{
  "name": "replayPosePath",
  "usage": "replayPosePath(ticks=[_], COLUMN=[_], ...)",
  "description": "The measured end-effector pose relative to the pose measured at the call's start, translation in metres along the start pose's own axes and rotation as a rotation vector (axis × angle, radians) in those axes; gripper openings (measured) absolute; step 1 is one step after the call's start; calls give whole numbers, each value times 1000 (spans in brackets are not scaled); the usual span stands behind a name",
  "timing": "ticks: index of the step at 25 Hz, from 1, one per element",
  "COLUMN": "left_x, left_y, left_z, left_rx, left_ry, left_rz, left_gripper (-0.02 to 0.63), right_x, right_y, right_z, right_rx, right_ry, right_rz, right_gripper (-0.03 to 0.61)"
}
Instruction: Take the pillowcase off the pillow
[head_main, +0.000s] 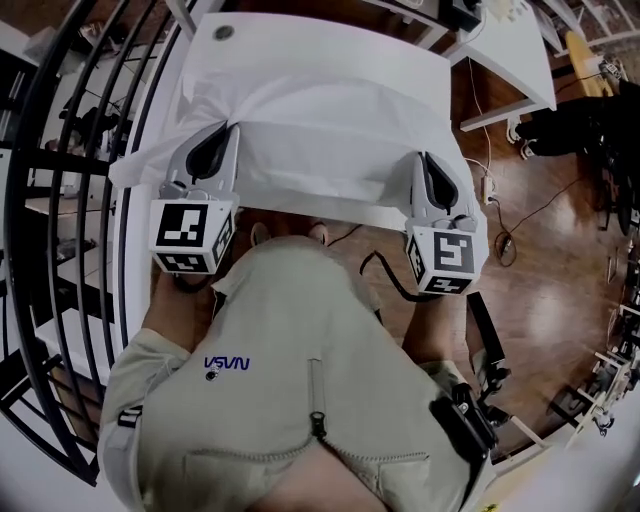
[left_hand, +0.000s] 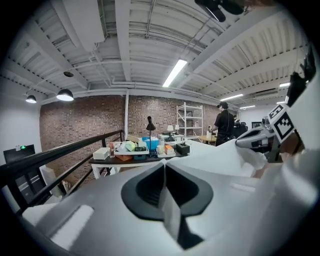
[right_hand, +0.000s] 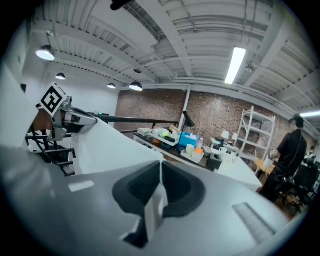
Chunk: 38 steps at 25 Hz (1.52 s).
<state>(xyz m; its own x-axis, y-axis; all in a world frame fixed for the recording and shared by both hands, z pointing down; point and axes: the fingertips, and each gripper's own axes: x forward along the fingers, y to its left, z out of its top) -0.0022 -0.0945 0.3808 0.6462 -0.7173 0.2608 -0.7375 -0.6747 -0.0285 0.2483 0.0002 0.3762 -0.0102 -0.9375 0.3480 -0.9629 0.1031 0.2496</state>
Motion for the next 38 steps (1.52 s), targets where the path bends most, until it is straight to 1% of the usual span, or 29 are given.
replayPosePath(ticks=[2,4,6,8,10,12,15,16,17,18,19,20,21,22,23,24,25,27,28,29,30,31,32,34,35,36,38], left_x=[-5,-1,18,44,61,59,22,10,1,-2,0,5,13,23,33,43,52,67,72,77,80,84,87,91,93,94,97], left_y=[-1,2,11,25,36,38,37,34,31,26,20,15,9,5,2,2,4,8,10,12,13,14,14,15,15,16,19], left_z=[8,9,2,-1,8,31,68,72,69,59,45,27,9,-8,-22,-33,-40,-43,-41,-39,-36,-34,-32,-29,-28,-26,-23], left_rx=[-22,-20,11,41,87,131,161,155,136,111,86,59,30,-1,-23,-28,-15,30,51,69,85,95,98,93,89,84,72], left_ry=[15,21,23,4,-46,-119,-282,-313,-320,-303,-267,-217,-160,-105,-56,-18,7,31,33,31,27,21,16,5,-2,-10,-24], left_rz=[-18,-25,-5,37,84,130,201,204,193,170,140,109,78,49,29,24,32,56,65,73,78,82,85,84,82,78,72], left_gripper=[14,14,14,15,23,37,15,15,17,21,36,69,131,227,339,371,371,370,354,334,305,261,225,187,170,152,143], right_x=[-2,6,24,52,79,101,123,128,133,137,141,145,147,148,148,147,146,141,136,128,116,100,80,37,21,10,5], right_y=[-3,-7,-10,-14,-20,-31,-50,-55,-60,-64,-67,-69,-70,-70,-70,-69,-68,-68,-68,-68,-69,-70,-70,-60,-51,-39,-19], right_z=[6,8,5,4,8,17,28,31,33,34,35,36,37,37,38,39,40,43,47,51,57,62,66,60,49,33,-5], right_rx=[11,17,14,-7,-44,-73,-88,-90,-95,-102,-111,-120,-128,-134,-136,-135,-132,-121,-108,-87,-55,-12,38,135,170,195,229], right_ry=[11,19,35,64,92,113,132,134,133,130,127,122,116,109,101,93,83,51,22,-19,-70,-128,-187,-272,-280,-264,-194], right_rz=[2,0,-4,-14,-41,-79,-128,-140,-152,-162,-171,-177,-182,-186,-187,-188,-187,-188,-191,-192,-193,-194,-195,-181,-164,-144,-112], right_gripper=[11,11,12,12,12,12,12,14,14,15,17,18,18,18,20,21,25,43,76,126,162,177,178,178,178,178,178])
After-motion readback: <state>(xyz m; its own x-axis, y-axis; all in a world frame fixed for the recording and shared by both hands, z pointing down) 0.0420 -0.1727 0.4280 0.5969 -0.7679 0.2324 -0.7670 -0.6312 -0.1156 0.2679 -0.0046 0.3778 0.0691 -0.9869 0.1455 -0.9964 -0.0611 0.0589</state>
